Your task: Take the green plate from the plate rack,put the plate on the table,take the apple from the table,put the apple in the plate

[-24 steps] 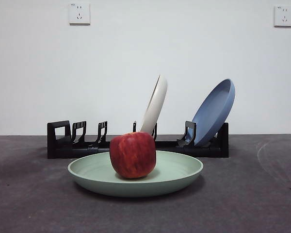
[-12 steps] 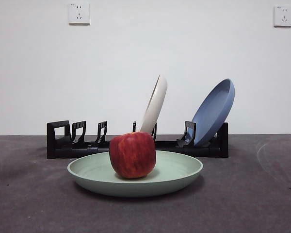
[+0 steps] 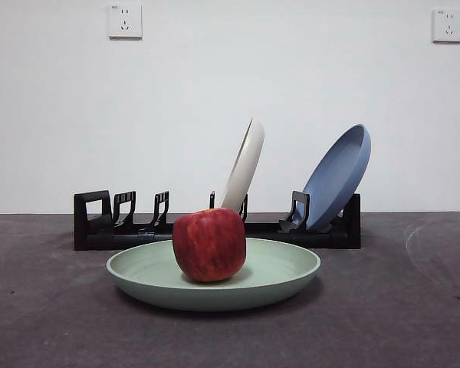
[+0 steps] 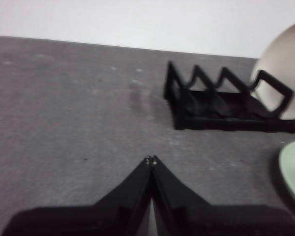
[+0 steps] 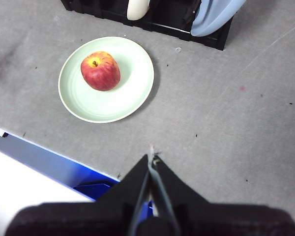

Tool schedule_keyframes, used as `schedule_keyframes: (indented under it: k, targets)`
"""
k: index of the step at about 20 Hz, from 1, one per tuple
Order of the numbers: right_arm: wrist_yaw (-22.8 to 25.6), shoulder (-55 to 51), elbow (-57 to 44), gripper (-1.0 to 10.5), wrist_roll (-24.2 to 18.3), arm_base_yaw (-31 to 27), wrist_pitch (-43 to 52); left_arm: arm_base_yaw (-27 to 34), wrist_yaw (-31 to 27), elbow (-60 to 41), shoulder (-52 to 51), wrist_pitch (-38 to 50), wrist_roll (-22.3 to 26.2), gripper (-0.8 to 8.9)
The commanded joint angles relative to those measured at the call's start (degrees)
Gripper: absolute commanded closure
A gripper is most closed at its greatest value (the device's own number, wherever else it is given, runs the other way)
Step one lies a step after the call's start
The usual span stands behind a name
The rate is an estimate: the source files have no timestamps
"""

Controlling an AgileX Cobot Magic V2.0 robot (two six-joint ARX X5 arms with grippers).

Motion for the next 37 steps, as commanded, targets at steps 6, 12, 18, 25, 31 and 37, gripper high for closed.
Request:
schedule_keyframes:
  k: [6, 12, 18, 25, 31, 37]
  targets:
    - [0.07, -0.02, -0.44, 9.5, 0.57, 0.04, 0.2, 0.15, -0.55, -0.42, -0.24, 0.85, 0.9, 8.16]
    - [0.07, -0.02, -0.44, 9.5, 0.57, 0.04, 0.2, 0.33, -0.55, -0.39, 0.72, 0.85, 0.87, 8.16]
    - [0.07, -0.02, -0.44, 9.5, 0.57, 0.04, 0.2, 0.33, -0.55, -0.39, 2.64, 0.85, 0.87, 8.16]
    - [4.22, -0.02, -0.57, 9.5, -0.04, 0.04, 2.93, 0.33, -0.55, -0.39, 4.55, 0.85, 0.87, 8.16]
    - [20.28, -0.15, -5.84, 9.5, -14.51, -5.81, 28.79, 0.33, -0.55, -0.39, 5.64, 0.85, 0.87, 8.16]
    - [-8.72, -2.78, -23.08, 9.5, -31.28, -26.6, 48.09, 0.33, -0.55, -0.39, 7.06, 0.85, 0.87, 8.16]
